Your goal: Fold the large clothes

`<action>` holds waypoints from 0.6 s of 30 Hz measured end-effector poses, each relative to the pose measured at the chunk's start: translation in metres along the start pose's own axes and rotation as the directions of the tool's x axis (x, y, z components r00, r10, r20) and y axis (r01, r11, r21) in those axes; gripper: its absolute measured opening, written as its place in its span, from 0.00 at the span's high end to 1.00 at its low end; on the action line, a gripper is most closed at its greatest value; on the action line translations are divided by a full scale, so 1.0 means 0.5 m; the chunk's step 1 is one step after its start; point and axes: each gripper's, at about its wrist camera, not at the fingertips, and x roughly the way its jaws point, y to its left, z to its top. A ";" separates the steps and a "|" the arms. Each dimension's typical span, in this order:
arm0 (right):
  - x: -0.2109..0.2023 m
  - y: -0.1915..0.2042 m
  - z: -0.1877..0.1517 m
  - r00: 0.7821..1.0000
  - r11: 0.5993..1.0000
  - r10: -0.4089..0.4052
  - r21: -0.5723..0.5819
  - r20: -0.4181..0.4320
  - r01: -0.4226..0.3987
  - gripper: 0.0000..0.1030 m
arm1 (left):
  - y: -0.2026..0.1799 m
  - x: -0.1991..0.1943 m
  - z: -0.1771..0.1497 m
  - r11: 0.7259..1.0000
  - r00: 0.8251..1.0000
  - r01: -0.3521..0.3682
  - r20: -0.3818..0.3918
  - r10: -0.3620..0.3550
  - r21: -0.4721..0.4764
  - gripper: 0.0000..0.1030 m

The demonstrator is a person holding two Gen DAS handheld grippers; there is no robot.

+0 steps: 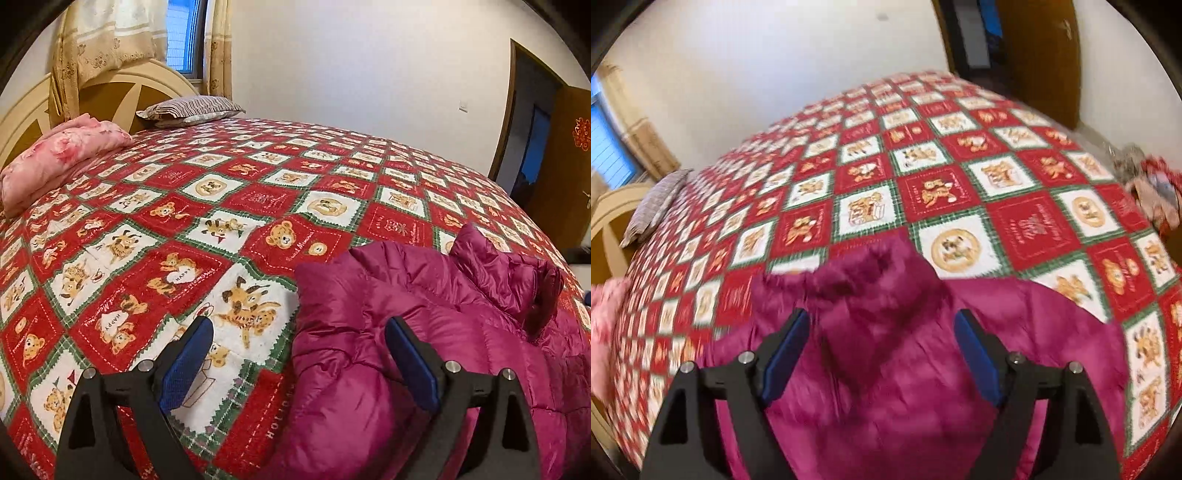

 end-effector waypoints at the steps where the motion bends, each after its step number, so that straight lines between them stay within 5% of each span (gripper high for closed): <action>1: 0.015 0.001 0.009 1.000 1.000 -0.006 0.017 -0.020 0.006 0.20 | 0.001 -0.002 -0.001 1.000 1.000 0.002 0.006 -0.002 -0.003 0.08; 7: 0.101 -0.011 0.015 0.982 0.998 -0.049 0.020 -0.181 0.054 0.22 | 0.002 0.004 -0.003 1.000 1.000 0.003 -0.009 -0.003 0.001 0.08; 9: 0.087 -0.023 0.005 0.984 0.999 -0.051 0.001 -0.171 0.052 0.55 | 0.003 0.007 -0.004 1.000 1.000 0.005 -0.019 -0.005 0.002 0.08; 11: 0.066 -0.036 -0.004 0.985 0.998 -0.054 -0.024 -0.166 0.050 0.72 | 0.006 0.006 -0.005 1.000 1.000 0.008 -0.017 -0.008 -0.004 0.08; 18: 0.019 -0.093 -0.056 0.979 0.981 -0.175 -0.103 -0.108 0.165 0.83 | 0.010 0.008 -0.007 1.000 1.000 0.008 -0.021 -0.009 -0.008 0.08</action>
